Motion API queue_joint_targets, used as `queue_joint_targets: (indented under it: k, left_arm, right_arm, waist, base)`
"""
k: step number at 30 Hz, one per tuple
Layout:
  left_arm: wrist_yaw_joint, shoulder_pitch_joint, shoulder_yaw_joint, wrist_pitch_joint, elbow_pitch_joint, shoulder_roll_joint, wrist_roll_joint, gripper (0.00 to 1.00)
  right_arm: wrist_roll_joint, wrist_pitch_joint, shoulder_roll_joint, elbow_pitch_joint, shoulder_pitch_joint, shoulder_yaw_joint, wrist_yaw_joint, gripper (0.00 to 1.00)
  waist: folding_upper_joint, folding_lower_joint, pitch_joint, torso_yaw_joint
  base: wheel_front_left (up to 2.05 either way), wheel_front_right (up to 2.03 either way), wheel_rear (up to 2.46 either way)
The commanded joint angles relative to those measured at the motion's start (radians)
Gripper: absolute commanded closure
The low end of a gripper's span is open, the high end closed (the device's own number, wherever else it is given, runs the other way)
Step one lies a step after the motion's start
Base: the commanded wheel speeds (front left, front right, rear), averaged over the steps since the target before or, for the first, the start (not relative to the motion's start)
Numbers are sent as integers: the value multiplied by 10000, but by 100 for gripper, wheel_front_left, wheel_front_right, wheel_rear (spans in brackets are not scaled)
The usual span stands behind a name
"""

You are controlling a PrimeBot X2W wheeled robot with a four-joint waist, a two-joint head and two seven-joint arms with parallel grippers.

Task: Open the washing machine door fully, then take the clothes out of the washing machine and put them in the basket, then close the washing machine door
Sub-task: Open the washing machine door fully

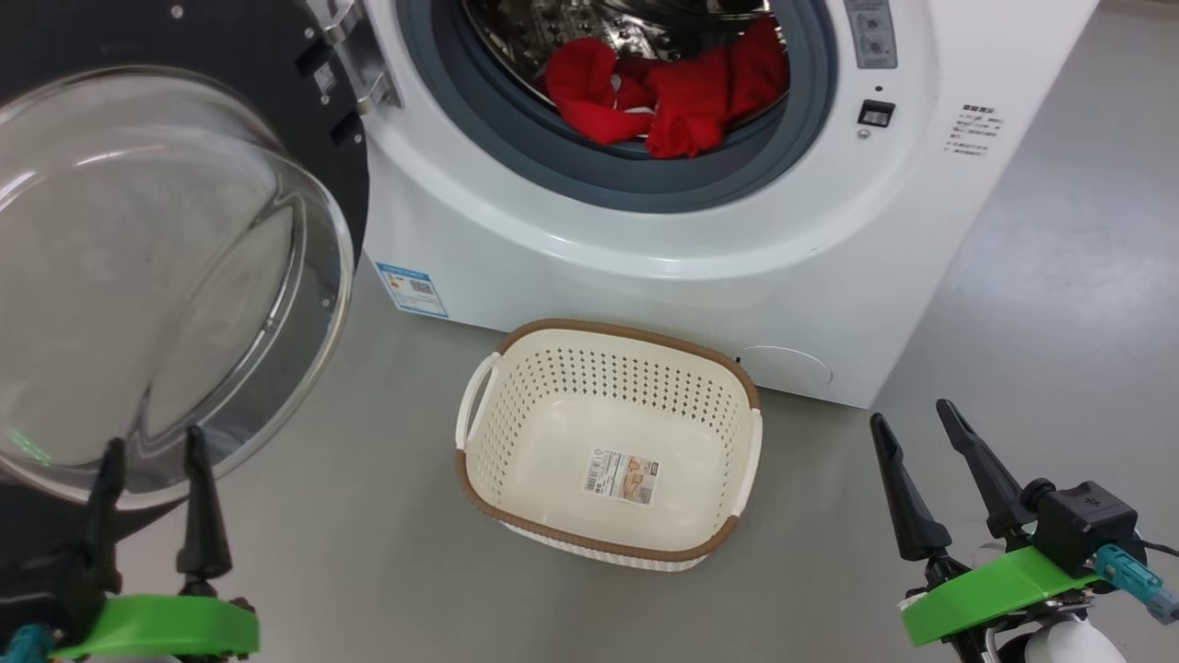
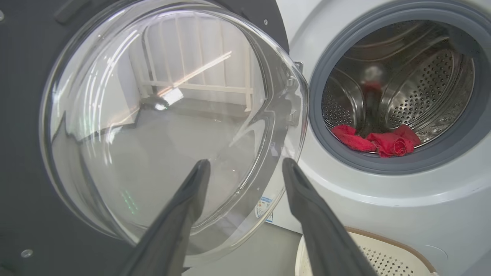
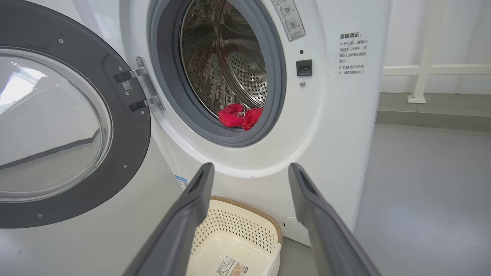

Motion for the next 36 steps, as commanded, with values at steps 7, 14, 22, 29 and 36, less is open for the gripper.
queue_joint_targets:
  k: [7, 14, 22, 29, 36]
  left_arm:
    - [-53, 399, -805, -49, -629, 335, -521, 0]
    - [-53, 686, -1749, -49, -874, 657, -1165, 0]
    - [-53, 846, -2743, -49, -1338, 1047, -1665, 0]
    - [-53, 915, -3147, -49, -1667, 1257, -1899, 0]
    - [-53, 948, -3304, -49, -1853, 1334, -2098, 0]
  right_arm:
    - [17, -65, 28, -364, 146, -101, 65, 0]
    - [17, -65, 107, -469, 265, -457, 65, 0]
    - [22, -65, 221, -545, 336, -770, 65, 0]
    - [26, -65, 262, -594, 379, -993, 65, 0]
    - [35, -65, 307, -668, 406, -1173, 65, 0]
  waist:
    - [0, 0, -71, -519]
    - [0, 0, -40, -1137]
    - [0, 0, -31, -1834]
    - [0, 0, -68, -2414]
    - [0, 0, -29, -2890]
  base:
    - [0, 0, 0]
    - [0, 0, 0]
    - [0, 0, 0]
    - [0, 0, 0]
    - [0, 0, 0]
